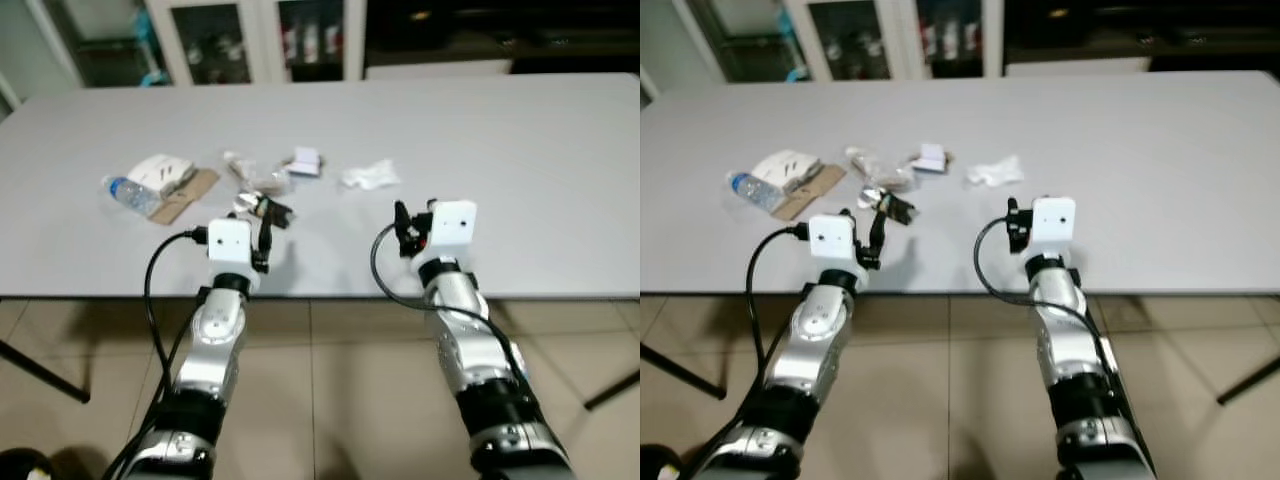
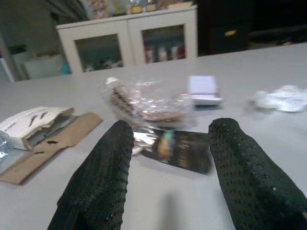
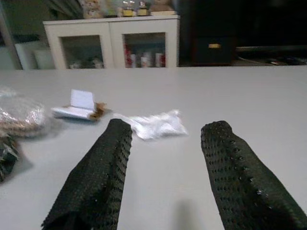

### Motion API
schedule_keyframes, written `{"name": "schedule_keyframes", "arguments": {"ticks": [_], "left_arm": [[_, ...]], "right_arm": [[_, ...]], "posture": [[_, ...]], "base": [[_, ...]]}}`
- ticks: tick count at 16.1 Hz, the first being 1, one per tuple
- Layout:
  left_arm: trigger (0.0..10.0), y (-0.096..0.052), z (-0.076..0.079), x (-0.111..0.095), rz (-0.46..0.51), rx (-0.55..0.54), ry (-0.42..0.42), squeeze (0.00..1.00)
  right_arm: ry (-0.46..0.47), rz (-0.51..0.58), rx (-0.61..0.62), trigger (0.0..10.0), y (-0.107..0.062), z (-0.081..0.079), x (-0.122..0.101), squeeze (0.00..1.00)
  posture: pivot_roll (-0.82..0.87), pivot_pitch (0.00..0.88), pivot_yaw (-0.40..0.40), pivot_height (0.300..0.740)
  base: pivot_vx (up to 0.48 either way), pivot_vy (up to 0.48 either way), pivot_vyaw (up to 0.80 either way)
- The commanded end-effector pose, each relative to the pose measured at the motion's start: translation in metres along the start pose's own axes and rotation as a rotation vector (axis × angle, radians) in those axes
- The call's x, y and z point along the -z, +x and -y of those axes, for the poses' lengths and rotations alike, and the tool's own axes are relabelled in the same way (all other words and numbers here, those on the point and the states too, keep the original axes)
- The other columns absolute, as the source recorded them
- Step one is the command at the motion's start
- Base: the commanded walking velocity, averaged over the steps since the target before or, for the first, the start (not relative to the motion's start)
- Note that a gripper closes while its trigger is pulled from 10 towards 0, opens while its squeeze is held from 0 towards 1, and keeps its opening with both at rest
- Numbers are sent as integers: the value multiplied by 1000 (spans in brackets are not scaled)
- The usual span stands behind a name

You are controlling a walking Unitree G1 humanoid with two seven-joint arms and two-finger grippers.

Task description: Picking trash to rubbish bin

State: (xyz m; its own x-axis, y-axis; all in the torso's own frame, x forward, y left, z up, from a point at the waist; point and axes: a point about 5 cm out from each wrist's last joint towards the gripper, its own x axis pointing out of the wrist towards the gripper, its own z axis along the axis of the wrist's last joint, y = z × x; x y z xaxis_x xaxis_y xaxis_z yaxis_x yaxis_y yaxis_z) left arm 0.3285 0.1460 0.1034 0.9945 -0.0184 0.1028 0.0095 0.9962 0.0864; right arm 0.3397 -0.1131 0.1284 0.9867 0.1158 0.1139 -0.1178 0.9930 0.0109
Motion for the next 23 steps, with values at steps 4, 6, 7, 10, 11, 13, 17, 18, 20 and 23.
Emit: {"name": "schedule_keyframes", "arguments": {"ticks": [4, 6, 7, 10, 11, 13, 17, 18, 20, 23], "left_arm": [[10000, 3, 8, -6, 19, 15, -12, 0], [10000, 3, 8, -6, 20, 15, -11, 0], [10000, 3, 8, -6, 20, 16, -11, 0], [10000, 3, 11, -9, 44, 27, -21, 0], [10000, 3, 11, -10, 46, 30, -21, 0], [10000, 3, 12, -9, 46, 33, -23, 0], [10000, 2, 13, -10, 54, 40, -32, 0], [10000, 2, 13, -10, 53, 37, -32, 0], [10000, 3, 12, -9, 42, 30, -47, 0], [10000, 3, 11, -8, 33, 25, -46, 0]], "right_arm": [[-22, -1, 17, 10000, -2, 9, 0, 0], [-16, -1, 21, 10000, -2, 9, 1, 0], [-14, -1, 23, 10000, -2, 9, 1, 0], [-10, 0, 25, 10000, -2, 10, 1, 0], [-9, -1, 25, 10000, -2, 10, 1, 0], [-9, -1, 26, 10000, -2, 10, 0, 0], [-10, -1, 25, 10000, -1, 11, 0, 0], [-10, -1, 26, 10000, -1, 11, 0, 0], [-10, -1, 26, 10000, -1, 11, 0, 0], [-11, -3, 25, 10000, -1, 11, 0, 0]], "posture": [[18, 0, 65, 740], [18, 0, 66, 740], [17, 0, 67, 740], [15, 0, 68, 740], [15, 0, 67, 740], [15, 0, 67, 740], [15, 0, 65, 740], [15, 0, 65, 740], [15, 0, 66, 740], [14, 1, 66, 740]], "base": [[420, 0, 0], [424, 0, 0], [420, 0, 0], [219, 0, 0], [0, 0, 0], [0, 0, 0], [0, 0, 0], [0, 0, 0], [0, 0, 0], [0, 289, 0]]}}
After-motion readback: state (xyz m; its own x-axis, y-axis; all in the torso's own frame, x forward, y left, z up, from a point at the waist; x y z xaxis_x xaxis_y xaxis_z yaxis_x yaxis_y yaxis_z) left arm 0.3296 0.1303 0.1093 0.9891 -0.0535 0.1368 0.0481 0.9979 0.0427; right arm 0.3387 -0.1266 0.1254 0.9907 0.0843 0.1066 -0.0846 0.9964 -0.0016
